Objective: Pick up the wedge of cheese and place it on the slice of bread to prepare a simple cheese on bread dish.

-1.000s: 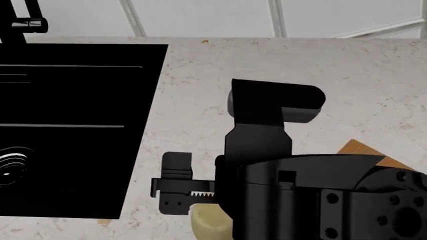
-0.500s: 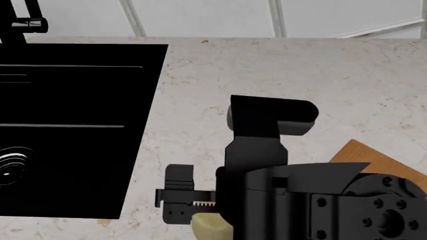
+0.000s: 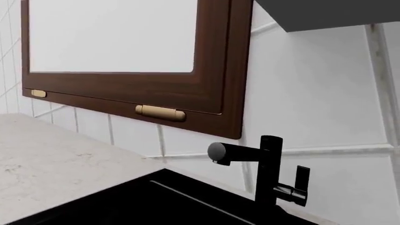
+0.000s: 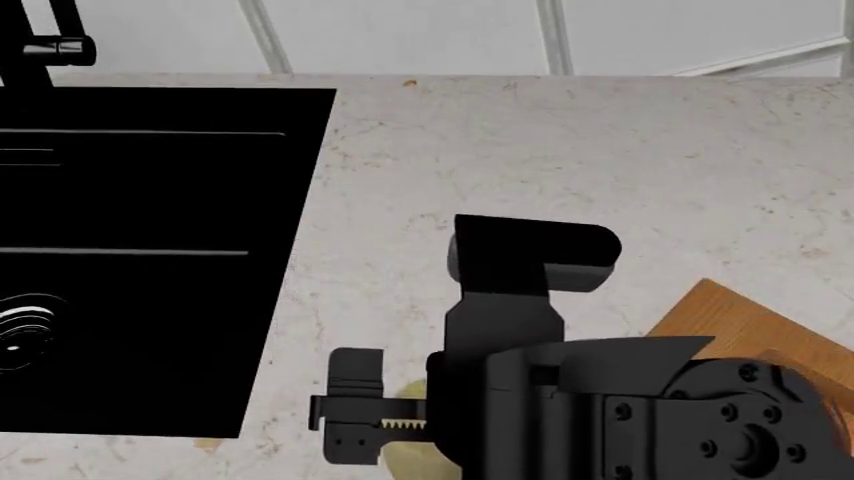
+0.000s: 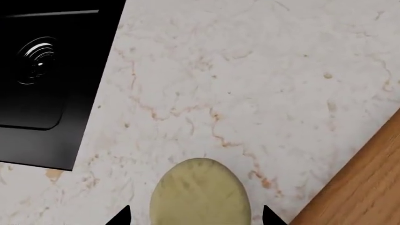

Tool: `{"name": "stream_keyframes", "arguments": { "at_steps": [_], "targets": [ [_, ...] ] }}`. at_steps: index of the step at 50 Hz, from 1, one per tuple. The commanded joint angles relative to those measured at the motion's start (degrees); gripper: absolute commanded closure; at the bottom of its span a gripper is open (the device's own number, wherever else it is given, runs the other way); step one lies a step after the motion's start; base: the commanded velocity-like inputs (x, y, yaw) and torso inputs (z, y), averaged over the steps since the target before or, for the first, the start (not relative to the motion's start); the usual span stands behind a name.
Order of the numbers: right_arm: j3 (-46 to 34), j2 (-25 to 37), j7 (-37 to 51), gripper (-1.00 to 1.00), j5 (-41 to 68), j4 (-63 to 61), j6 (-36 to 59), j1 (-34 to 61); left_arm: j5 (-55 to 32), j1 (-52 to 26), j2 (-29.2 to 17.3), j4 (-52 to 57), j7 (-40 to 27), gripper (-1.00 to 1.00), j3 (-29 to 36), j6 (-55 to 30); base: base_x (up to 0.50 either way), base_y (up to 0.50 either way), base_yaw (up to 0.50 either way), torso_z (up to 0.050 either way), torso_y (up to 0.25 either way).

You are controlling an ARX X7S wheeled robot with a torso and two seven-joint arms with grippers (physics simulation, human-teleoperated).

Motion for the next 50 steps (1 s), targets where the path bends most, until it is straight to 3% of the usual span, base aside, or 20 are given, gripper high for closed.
{"name": "stream_keyframes", "arguments": {
  "at_steps": [1, 50],
  "targets": [
    [-0.7, -0.4, -1.2, -1.0, -0.5, 1.5, 0.2, -0.7, -0.3, 0.0, 0.0, 0.0, 0.2, -1.0, 0.0, 0.1, 0.0, 0.0, 0.0, 0.0, 0.0],
    [-2.7, -1.0, -3.6, -1.0, -1.4, 3.8, 0.4, -2.8, -1.1, 0.4, -0.2, 0.9, -0.3, -1.0, -0.2, 0.4, 0.0, 0.0, 0.0, 0.0, 0.0]
  ]
}}
